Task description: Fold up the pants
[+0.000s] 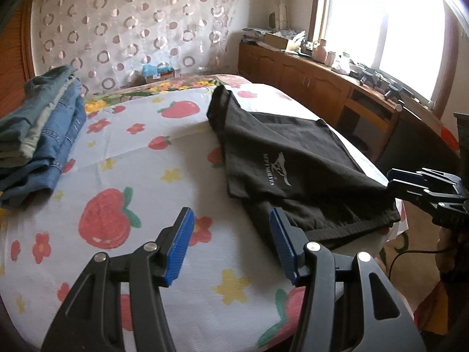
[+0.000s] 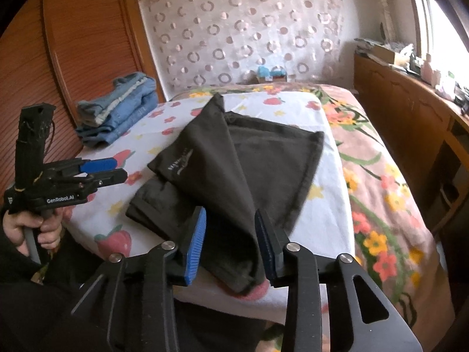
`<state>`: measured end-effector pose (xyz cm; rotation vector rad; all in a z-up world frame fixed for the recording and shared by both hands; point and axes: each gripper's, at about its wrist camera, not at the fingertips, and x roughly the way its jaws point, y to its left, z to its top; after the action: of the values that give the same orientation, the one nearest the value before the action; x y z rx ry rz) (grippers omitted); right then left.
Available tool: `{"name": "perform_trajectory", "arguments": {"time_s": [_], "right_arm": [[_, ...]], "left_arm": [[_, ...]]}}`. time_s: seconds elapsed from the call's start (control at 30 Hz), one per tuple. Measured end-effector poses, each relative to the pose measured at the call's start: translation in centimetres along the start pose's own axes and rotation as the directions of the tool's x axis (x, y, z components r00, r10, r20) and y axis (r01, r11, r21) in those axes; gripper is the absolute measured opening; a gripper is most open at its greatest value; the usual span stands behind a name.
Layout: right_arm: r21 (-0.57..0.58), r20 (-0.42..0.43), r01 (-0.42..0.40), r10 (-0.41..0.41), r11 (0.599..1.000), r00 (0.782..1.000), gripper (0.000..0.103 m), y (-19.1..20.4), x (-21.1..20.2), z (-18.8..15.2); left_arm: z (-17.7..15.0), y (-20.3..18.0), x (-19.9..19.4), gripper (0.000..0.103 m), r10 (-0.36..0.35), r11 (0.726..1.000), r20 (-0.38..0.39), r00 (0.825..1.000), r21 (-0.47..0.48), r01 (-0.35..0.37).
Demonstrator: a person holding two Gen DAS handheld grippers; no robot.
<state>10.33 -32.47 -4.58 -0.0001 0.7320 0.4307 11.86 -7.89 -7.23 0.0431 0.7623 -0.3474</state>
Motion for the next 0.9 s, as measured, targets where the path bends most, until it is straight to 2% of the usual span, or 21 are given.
{"name": "perform_trajectory", "arguments": {"time_s": [0.53, 0.73, 0.9], "right_arm": [[-0.110, -0.043, -0.139, 0.135, 0.984, 0.990, 0.034, 5.4, 6.2, 4.9], [-0.141, -0.095, -0.231, 0.220, 0.963, 0.971, 0.034, 7.1, 9.3, 5.8], [-0.174, -0.127, -0.248, 0.228, 0.953, 0.965, 0.034, 8.1, 11.2, 6.1]], "left_arm": [[0.3, 2.5, -2.0, 0.053, 0.039, 0.999, 0.041, 0.998, -0.022, -0.038], [0.5, 3.0, -2.8, 0.053, 0.034, 0.999, 0.060, 0.998, -0.031, -0.032], [0.5, 3.3, -3.4, 0.053, 0.036, 0.999, 0.071, 0.997, -0.037, -0.033]]}}
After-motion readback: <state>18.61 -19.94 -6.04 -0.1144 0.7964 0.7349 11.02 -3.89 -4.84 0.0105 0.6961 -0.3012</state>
